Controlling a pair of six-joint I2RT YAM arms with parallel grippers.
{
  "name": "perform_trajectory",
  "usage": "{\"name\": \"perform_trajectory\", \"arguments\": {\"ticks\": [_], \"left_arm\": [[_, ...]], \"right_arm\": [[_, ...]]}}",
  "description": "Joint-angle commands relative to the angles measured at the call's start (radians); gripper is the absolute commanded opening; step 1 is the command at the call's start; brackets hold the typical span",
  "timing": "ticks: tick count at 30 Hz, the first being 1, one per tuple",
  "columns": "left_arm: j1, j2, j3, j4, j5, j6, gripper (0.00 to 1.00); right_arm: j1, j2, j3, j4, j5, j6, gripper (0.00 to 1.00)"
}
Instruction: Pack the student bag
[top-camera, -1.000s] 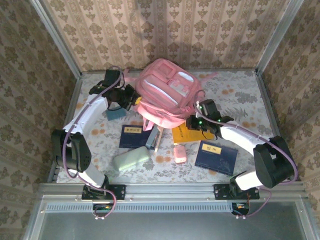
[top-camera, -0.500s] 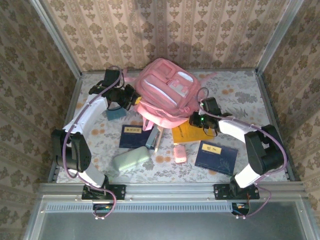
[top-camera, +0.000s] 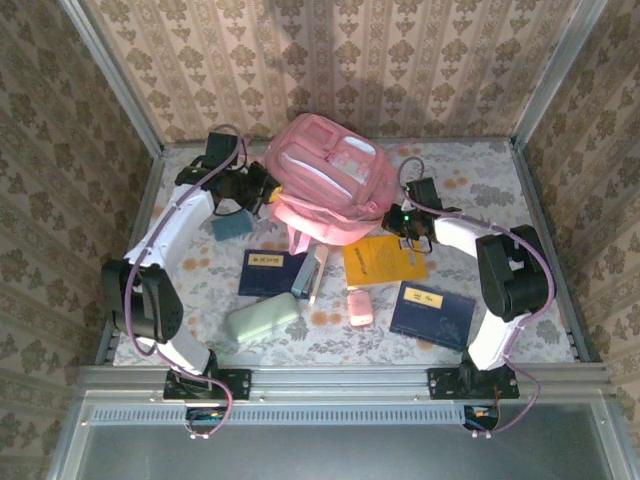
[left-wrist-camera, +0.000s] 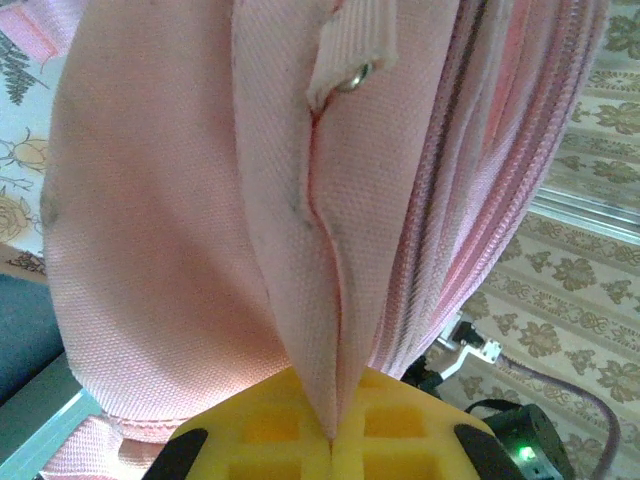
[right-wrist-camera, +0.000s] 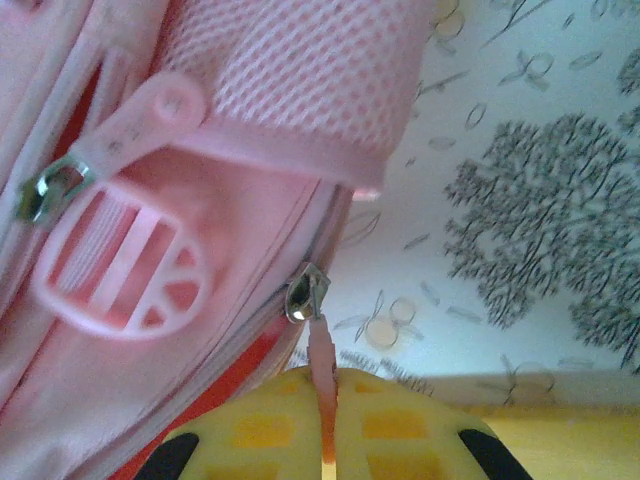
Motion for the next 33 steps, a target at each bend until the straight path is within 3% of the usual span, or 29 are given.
{"name": "perform_trajectory", "arguments": {"ticks": [1,10,15,20,31,33], "left_arm": [[0.017,0.004,0.053,0.020,0.013,0.025,0.00],[-0.013,0.051,0.061,0.047,0.018,0.013,0.00],[-0.045,0.095,0.067,0.084,0.029,-0.016,0.00],[-0.070,0.136,0.062,0.158,0.010,-0.079,0.00],[-0.165,0.232,0.132,0.200,-0.068,-0.099,0.00],[-0.212,0.257,0.147,0.202,-0.063,-0.087,0.05]], "right_arm": [[-0.037,0.042,0.046,-0.007,0.024,0.035,0.11],[-0.054,0.118,0.171,-0.050,-0.008,0.026,0.23],[-0.058,0.145,0.234,-0.077,-0.037,0.031,0.36],[-0.047,0.002,0.186,-0.100,0.058,0.023,0.51],[0.054,-0.365,0.019,-0.144,0.167,-0.060,0.51],[0.061,-0.391,-0.004,-0.154,0.169,-0.072,0.51]]}}
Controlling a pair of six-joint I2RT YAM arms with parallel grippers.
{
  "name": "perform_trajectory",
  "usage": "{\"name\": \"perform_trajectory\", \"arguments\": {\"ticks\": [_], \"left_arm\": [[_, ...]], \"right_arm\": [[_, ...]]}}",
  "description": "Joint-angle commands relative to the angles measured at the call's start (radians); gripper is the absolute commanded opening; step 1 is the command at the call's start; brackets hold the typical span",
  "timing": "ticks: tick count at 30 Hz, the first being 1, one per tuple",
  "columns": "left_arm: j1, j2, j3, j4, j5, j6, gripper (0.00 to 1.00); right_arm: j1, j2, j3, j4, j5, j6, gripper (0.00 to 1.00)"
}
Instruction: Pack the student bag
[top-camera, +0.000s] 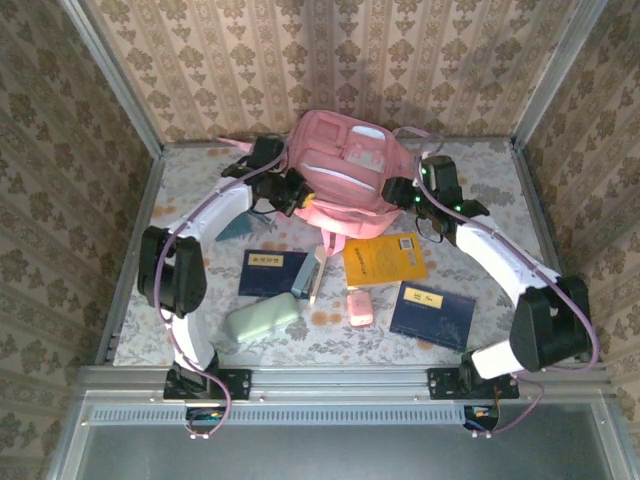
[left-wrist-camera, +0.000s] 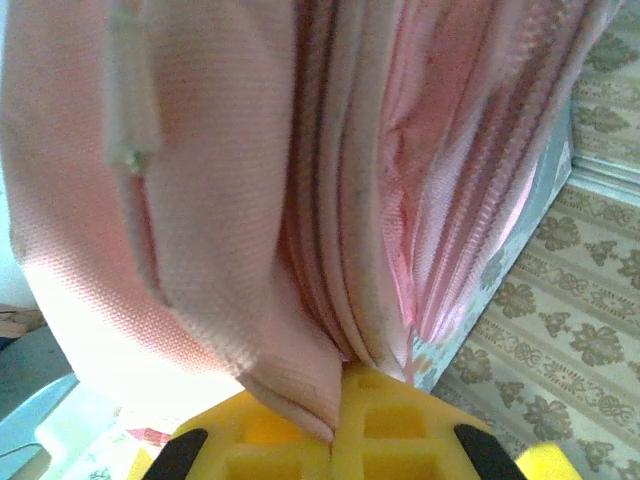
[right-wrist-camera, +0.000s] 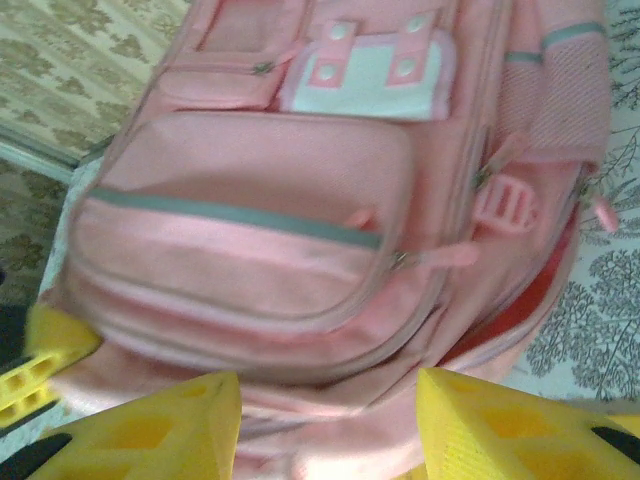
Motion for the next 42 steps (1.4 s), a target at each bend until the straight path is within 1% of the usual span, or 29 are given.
{"name": "perform_trajectory", "arguments": {"ticks": [1,3,4,9,11,13,16,19,26,29,32,35,37,39,40,42], "left_arm": [[-0.040,0.037,0.065,0.108,-0.002,0.014,0.08],[-0.046,0.052,0.077,0.095,-0.011,0.045,0.13],[-0.046,0.055,0.078,0.090,-0.020,0.062,0.17],[-0.046,0.048,0.087,0.053,-0.043,0.159,0.43],[-0.049,0.034,0.081,0.039,-0.043,0.190,0.51],[-0.052,0.007,0.065,0.029,-0.050,0.224,0.56],[-0.051,-0.048,0.049,-0.020,-0.080,0.310,0.61],[-0.050,-0.128,0.035,-0.093,-0.143,0.417,0.64],[-0.043,-0.337,-0.061,-0.162,-0.219,0.577,0.66],[-0.045,-0.458,-0.128,-0.155,-0.264,0.679,0.66],[-0.046,-0.607,-0.199,-0.154,-0.312,0.834,0.66],[-0.033,-0.705,-0.235,-0.202,-0.286,0.947,0.67],[-0.027,-0.752,-0.257,-0.231,-0.224,1.003,0.73],[-0.028,-0.778,-0.282,-0.251,-0.187,1.040,0.77],[-0.028,-0.785,-0.289,-0.268,-0.187,1.051,0.77],[-0.029,-0.789,-0.298,-0.309,-0.204,1.064,0.78]], "right_arm": [[0.007,-0.058,-0.052,-0.056,0.042,-0.043,0.51],[0.007,-0.081,-0.064,-0.073,0.039,-0.054,0.51],[0.009,-0.092,-0.071,-0.076,0.036,-0.053,0.51],[0.028,-0.155,-0.106,-0.088,0.039,-0.059,0.51],[0.030,-0.177,-0.114,-0.097,0.041,-0.061,0.51],[0.037,-0.197,-0.118,-0.110,0.055,-0.074,0.52],[0.045,-0.225,-0.116,-0.134,0.076,-0.093,0.52],[0.051,-0.254,-0.116,-0.153,0.081,-0.102,0.52],[0.099,-0.312,-0.117,-0.194,0.105,-0.145,0.52],[0.144,-0.333,-0.121,-0.206,0.114,-0.178,0.52],[0.231,-0.380,-0.134,-0.201,0.177,-0.249,0.52],[0.279,-0.403,-0.120,-0.226,0.191,-0.279,0.52],[0.301,-0.405,-0.110,-0.235,0.177,-0.290,0.54],[0.329,-0.402,-0.120,-0.214,0.147,-0.312,0.55],[0.344,-0.400,-0.132,-0.194,0.158,-0.312,0.57],[0.357,-0.397,-0.142,-0.191,0.156,-0.312,0.58]]}}
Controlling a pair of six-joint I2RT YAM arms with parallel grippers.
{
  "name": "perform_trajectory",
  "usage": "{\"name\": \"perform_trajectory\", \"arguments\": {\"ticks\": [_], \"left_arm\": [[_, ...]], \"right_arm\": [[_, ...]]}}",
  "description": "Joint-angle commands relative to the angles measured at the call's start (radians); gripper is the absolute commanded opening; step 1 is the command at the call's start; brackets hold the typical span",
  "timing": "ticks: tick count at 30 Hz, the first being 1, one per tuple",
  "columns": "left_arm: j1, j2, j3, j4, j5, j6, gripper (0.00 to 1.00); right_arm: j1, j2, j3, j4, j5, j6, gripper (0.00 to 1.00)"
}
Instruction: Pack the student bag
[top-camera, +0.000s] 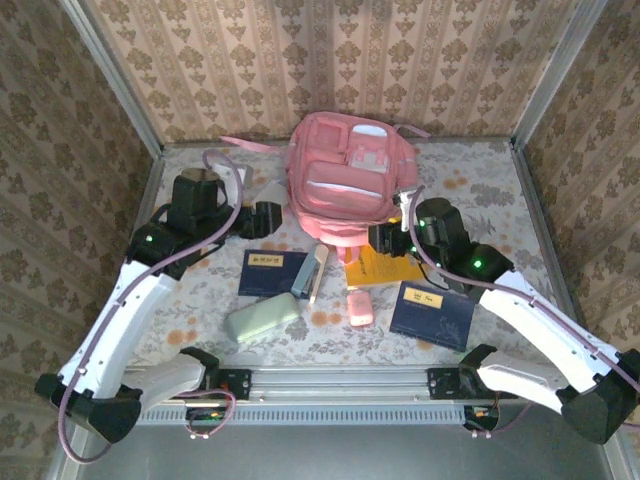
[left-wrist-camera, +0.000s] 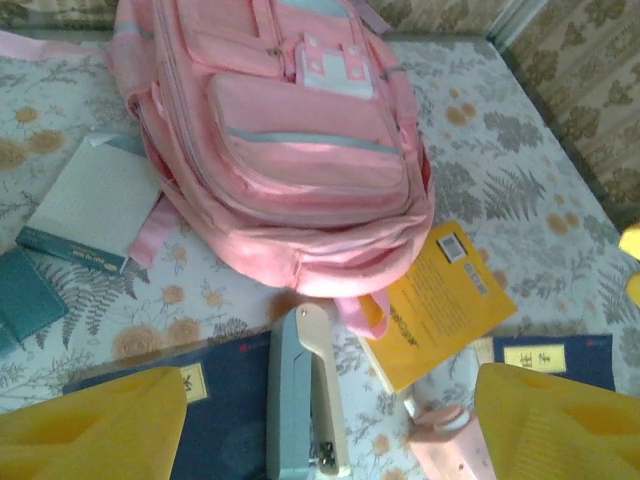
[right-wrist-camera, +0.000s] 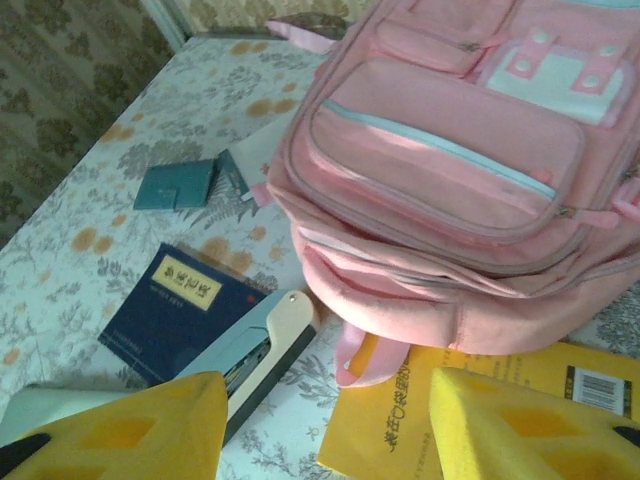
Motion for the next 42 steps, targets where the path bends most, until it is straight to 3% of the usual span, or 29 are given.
{"name": "perform_trajectory", "arguments": {"ticks": [1,11,25,32,42], "left_arm": [[0.004,0.000,-0.031,-0.105,0.010,0.105,0.78],[-0.028,0.009,-0.116,-0.173,-0.141,0.161,0.78],[-0.151,0.209,-0.155,-0.255,-0.155,0.193,0.79],[-0.221,0.335,-0.132,-0.149,-0.162,0.098,0.80],[-0.225,0.506,-0.169,0.094,-0.093,-0.098,0.83]], "right_arm": [[0.026,-0.009,-0.024,-0.007,0.002,-0.041,0.58],[0.029,-0.046,-0.016,-0.154,-0.051,-0.026,0.57],[0.030,-0.080,-0.098,-0.172,-0.051,-0.004,0.57],[0.030,-0.079,-0.112,-0.154,-0.050,0.012,0.56],[0.030,-0.119,-0.163,-0.140,-0.040,0.047,0.56]]}}
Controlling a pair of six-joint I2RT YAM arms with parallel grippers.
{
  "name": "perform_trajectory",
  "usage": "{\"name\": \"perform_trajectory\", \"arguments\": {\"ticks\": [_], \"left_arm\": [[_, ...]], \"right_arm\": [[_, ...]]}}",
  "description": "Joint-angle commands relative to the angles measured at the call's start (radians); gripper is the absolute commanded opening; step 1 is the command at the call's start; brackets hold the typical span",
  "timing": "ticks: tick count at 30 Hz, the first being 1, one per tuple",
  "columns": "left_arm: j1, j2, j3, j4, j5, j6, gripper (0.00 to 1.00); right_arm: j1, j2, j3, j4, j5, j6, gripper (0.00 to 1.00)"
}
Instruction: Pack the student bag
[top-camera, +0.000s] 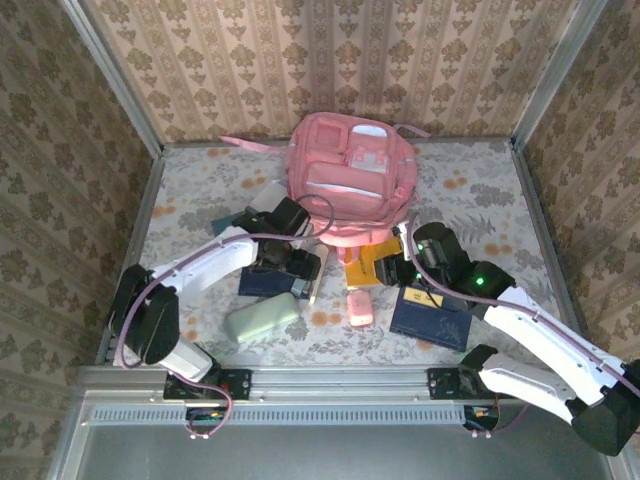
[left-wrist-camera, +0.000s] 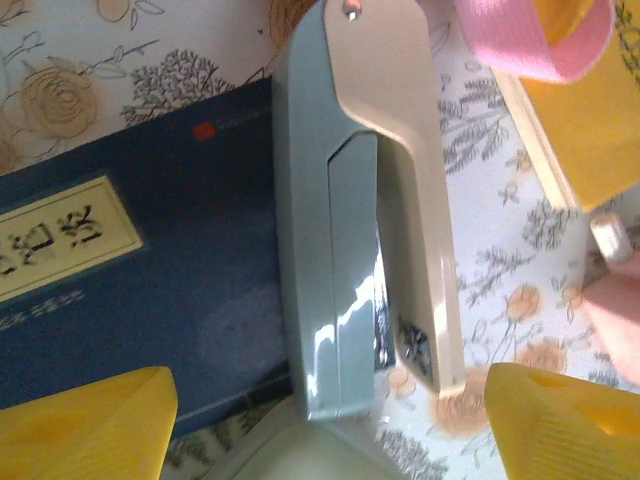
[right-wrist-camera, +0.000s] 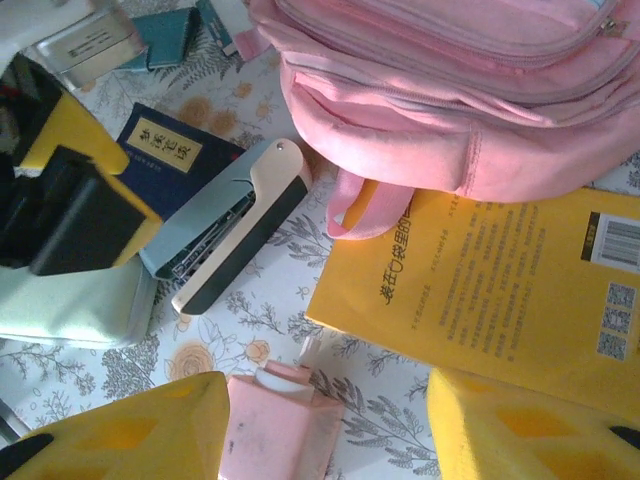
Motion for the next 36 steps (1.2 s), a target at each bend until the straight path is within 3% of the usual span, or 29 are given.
{"name": "perform_trajectory", "arguments": {"ticks": [1,10,26,33,36], "left_arm": [[-0.002,0.041,-0.009,0.095,0.027,-0.099,0.84],[-0.034,0.216,0.093,0.038,-0.060,-0.157,0.87],[-0.047,0.263,0.105,0.078,0.011,-0.172,0.87],[-0.063,0.276,0.116,0.145,0.113,-0.180,0.87],[-0.077,0.329,0.169,0.069,0.027,-0.192,0.86]], "right_arm": [[0.006,-0.026,-0.023,0.011,0.007,0.026,0.56],[0.006,-0.018,-0.028,0.024,0.005,0.021,0.57],[0.006,0.008,-0.029,0.035,0.011,0.016,0.57],[0.006,0.008,-0.031,0.035,0.024,0.017,0.57],[0.006,0.006,-0.026,0.028,0.028,0.016,0.57]]}}
